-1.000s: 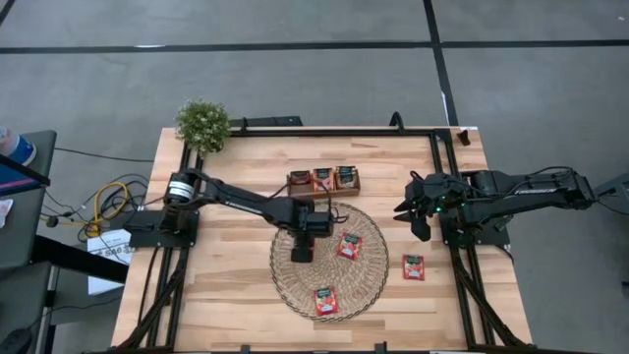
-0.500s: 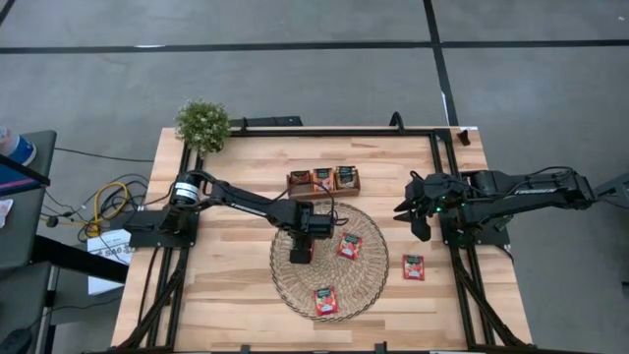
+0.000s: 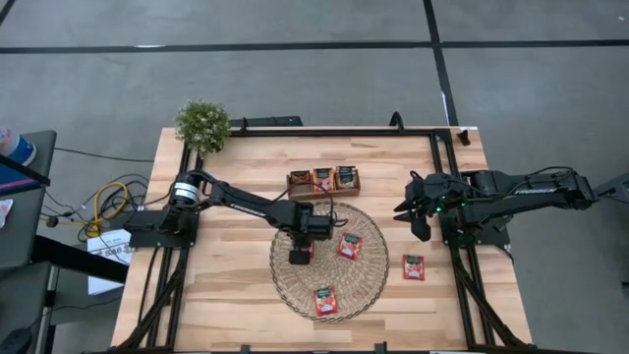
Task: Pick & Place Tea
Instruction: Put the red tea bag into the wooden organizer
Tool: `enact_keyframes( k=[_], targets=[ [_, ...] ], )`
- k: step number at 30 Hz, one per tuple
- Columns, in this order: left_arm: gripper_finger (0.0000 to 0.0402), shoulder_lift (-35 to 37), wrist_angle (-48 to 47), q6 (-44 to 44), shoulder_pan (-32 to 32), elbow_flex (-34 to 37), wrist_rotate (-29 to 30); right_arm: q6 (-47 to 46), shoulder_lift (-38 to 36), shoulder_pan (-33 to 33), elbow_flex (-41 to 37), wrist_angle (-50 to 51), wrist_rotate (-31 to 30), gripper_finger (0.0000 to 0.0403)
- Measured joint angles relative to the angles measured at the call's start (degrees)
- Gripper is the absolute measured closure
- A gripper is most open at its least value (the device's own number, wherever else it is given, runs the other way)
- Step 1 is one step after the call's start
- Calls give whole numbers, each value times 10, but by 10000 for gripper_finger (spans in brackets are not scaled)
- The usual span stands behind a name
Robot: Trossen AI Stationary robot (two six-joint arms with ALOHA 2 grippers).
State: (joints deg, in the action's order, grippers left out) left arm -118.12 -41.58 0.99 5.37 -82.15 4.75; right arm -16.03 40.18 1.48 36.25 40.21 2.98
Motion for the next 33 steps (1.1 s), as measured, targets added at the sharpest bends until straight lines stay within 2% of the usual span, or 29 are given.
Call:
enact_keyframes(
  k=[4, 10, 14, 23, 33],
  targets=[
    [398, 1, 0, 0, 0, 4, -8, 0, 0, 0, 0, 0, 0, 290],
    [401, 1, -3, 13, 0, 3, -8, 0, 0, 0, 0, 0, 0, 290],
    [401, -4, -55, 16, 0, -27, 0, 0, 0, 0, 0, 0, 0, 290],
    [401, -4, -202, 11, 0, -164, 34, 0, 0, 0, 0, 0, 0, 290],
    [401, -1, -379, -24, -7, -328, 165, 0, 0, 0, 0, 0, 0, 290]
  ],
)
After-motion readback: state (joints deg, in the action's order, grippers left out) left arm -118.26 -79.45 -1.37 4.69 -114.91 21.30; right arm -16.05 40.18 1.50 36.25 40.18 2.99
